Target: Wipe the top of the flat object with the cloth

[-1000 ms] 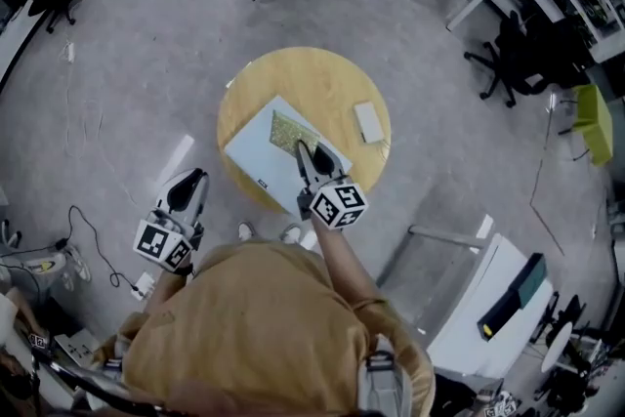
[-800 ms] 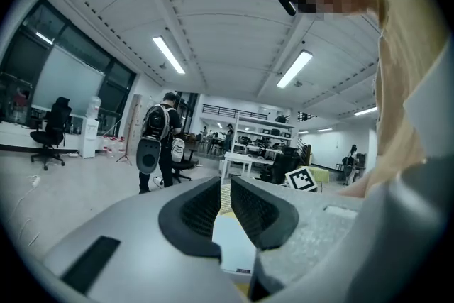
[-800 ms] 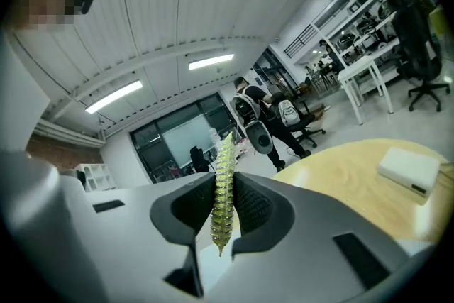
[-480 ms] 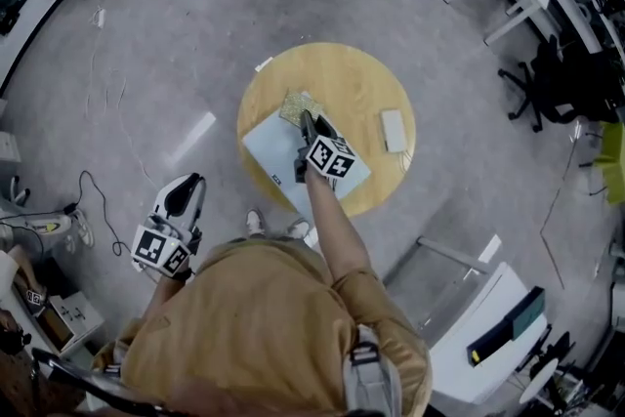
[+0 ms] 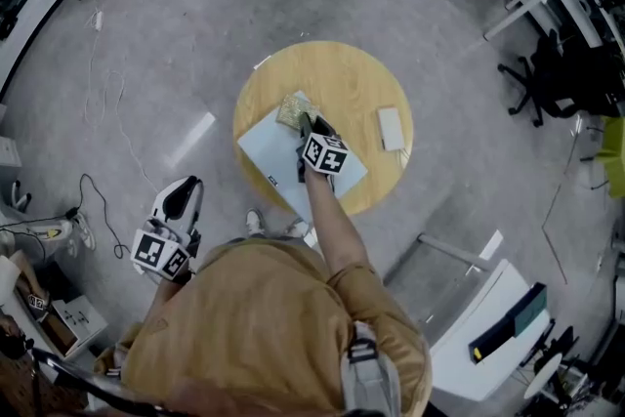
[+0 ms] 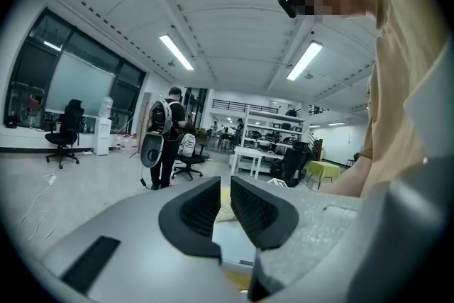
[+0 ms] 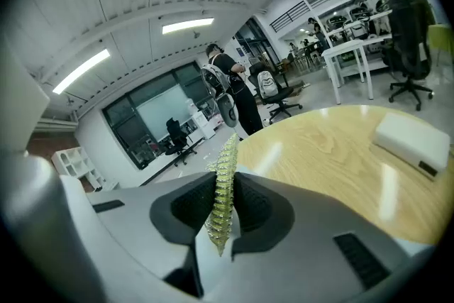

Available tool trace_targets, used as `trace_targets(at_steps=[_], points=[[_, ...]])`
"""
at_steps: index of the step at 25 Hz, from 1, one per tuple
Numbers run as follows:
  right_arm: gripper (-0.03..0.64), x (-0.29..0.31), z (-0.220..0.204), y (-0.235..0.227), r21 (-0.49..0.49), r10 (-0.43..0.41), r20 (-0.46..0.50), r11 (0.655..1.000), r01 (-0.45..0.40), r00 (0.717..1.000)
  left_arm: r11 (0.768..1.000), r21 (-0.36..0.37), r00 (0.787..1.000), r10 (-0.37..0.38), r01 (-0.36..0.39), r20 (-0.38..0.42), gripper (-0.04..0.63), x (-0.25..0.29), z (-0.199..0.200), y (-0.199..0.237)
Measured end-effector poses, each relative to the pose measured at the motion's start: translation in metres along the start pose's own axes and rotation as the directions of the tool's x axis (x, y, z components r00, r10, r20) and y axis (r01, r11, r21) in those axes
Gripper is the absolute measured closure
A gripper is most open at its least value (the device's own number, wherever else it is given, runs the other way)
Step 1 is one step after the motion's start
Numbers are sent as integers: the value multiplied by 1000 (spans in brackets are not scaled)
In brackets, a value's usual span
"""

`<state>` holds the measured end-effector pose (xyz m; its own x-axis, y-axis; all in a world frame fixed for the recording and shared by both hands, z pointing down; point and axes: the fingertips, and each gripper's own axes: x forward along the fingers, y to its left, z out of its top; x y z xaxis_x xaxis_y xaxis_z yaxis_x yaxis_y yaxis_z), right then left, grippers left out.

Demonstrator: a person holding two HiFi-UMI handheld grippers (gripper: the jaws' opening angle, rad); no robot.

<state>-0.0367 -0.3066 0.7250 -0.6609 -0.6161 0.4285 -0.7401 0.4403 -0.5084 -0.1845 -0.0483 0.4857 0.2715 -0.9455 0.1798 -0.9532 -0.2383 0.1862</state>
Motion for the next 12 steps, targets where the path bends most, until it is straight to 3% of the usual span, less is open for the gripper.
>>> trace_targets(at_steps=[12], points=[[555, -85, -29, -67, -3, -185, -11, 983, 185, 983, 982, 28, 982, -187, 187, 12, 551, 40, 6, -33]])
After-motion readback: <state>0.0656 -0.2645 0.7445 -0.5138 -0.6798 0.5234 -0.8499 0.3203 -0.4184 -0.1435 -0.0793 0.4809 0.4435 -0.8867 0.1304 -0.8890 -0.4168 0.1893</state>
